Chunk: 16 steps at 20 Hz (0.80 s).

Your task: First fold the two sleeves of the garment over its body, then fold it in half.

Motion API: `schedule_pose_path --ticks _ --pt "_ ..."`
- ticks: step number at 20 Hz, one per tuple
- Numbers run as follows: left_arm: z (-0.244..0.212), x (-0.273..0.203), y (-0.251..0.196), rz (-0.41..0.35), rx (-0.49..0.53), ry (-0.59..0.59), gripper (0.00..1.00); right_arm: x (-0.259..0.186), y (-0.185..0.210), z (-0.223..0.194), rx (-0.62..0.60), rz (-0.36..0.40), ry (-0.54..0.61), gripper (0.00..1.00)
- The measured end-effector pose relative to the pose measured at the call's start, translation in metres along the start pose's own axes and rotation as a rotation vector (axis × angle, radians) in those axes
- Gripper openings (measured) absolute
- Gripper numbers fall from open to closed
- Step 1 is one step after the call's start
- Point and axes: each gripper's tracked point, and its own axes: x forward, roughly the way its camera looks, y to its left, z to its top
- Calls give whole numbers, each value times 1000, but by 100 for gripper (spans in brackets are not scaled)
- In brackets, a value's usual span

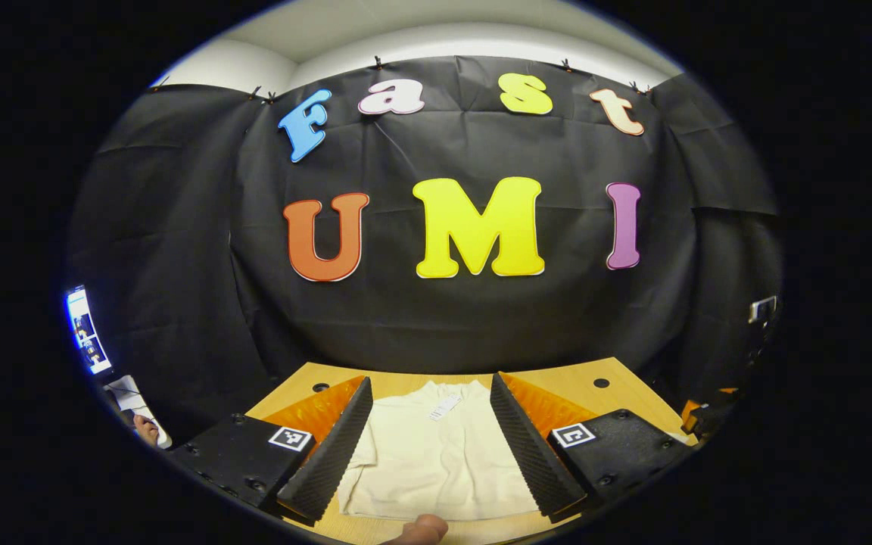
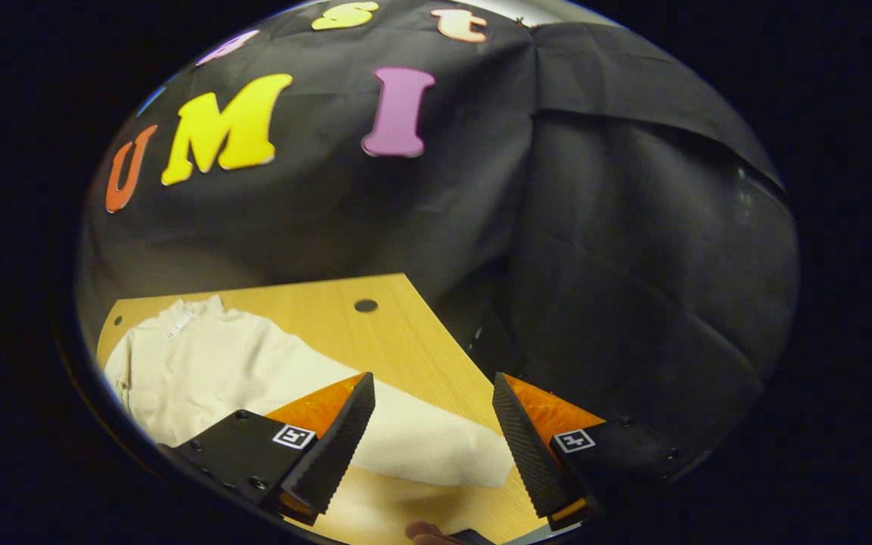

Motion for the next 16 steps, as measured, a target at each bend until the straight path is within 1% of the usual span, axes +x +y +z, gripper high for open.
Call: schedule_pose_path --ticks 2,3,5,7,8,9,11,12,14,16 --pt "6 -3 -10 -7 -42 -12 99 31 -19 -22 65 -42 116 98" --pt "10 -4 -14 -11 -61 -20 99 42 -21 -30 97 -55 170 100" --pt "23 -9 -23 -26 -88 -51 99 60 -22 -45 153 -71 259 98" --pt "32 -9 -27 -30 -80 -80 99 66 -27 -55 199 -89 344 100" --pt "33 -8 -27 -23 -62 -80 99 72 -29 -58 220 -93 378 98" --pt "28 -7 -27 -19 -44 -69 100 76 -30 -60 241 -98 404 98" --pt "29 -7 -28 -25 -8 -73 99 75 -33 -61 258 -115 438 97" --pt "31 -6 -25 -22 0 -81 99 74 -29 -66 257 -107 446 97" --pt "31 -2 -22 -26 -9 -78 99 73 -31 -69 235 -112 479 95" --pt "32 1 -19 -32 -21 -74 99 73 -28 -68 276 -118 518 96"
